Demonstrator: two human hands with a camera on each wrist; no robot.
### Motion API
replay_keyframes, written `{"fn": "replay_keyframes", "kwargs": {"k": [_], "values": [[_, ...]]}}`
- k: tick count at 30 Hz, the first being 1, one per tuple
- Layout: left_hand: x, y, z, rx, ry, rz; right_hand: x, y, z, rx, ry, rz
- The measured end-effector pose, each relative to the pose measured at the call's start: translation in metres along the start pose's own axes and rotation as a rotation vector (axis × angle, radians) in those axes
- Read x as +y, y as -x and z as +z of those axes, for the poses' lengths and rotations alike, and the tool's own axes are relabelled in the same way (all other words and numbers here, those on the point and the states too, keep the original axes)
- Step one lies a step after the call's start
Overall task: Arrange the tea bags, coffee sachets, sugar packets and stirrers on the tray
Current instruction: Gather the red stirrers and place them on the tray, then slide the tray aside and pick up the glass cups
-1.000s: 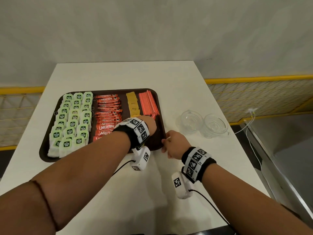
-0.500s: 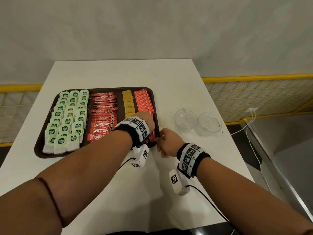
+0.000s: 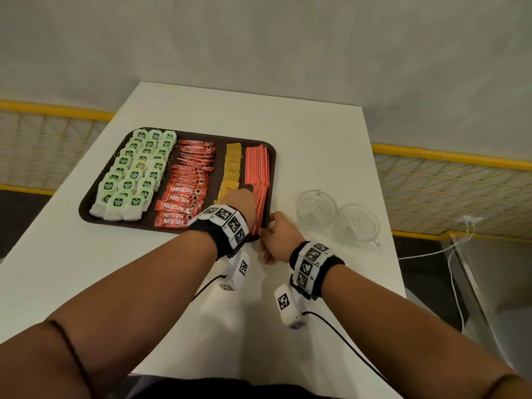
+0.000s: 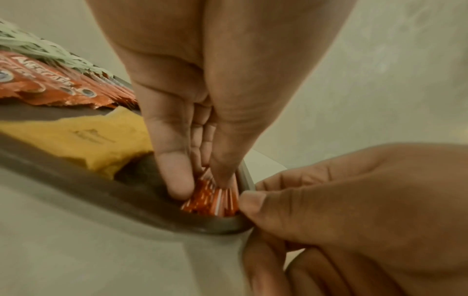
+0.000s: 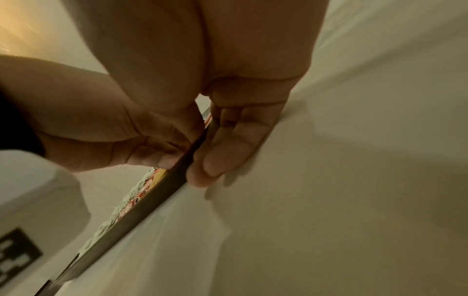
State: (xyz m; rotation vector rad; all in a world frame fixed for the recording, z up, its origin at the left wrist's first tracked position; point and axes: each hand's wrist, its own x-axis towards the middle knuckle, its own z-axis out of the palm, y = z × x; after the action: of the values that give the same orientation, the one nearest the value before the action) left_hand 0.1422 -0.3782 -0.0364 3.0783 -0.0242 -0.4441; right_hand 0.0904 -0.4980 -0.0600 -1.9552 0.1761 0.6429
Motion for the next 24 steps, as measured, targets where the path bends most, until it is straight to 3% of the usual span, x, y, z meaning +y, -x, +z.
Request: {"fn": "replay_keyframes", "kwargs": {"k": [4, 7, 9, 14, 18, 20, 24], "values": [[-0.02, 0.002, -0.016, 0.078, 0.244, 0.025, -0.003, 0.001, 0.001, 0.021, 0.049, -0.024], [-0.063, 0.006, -0.031, 0.185, 0.5, 0.093, -0.003, -0.001, 0.006, 0.078, 0.13, -0.031], [-0.102, 0.008, -0.035, 0.231, 0.555, 0.11, -0.005, -0.002, 0.01, 0.12, 0.198, -0.03], [-0.237, 0.002, -0.017, 0.312, 0.371, -0.174, -0.008, -0.003, 0.019, 0.242, 0.216, 0.013], [-0.329, -0.004, 0.005, 0.234, 0.204, -0.373, -0.009, -0.012, 0.029, 0.313, 0.235, 0.042], [-0.357, -0.01, 0.013, 0.18, 0.179, -0.375, -0.01, -0.017, 0.035, 0.359, 0.248, 0.052], [-0.384, -0.028, 0.016, 0.177, 0.143, -0.243, -0.019, -0.028, 0.054, 0.395, 0.214, 0.086]]}}
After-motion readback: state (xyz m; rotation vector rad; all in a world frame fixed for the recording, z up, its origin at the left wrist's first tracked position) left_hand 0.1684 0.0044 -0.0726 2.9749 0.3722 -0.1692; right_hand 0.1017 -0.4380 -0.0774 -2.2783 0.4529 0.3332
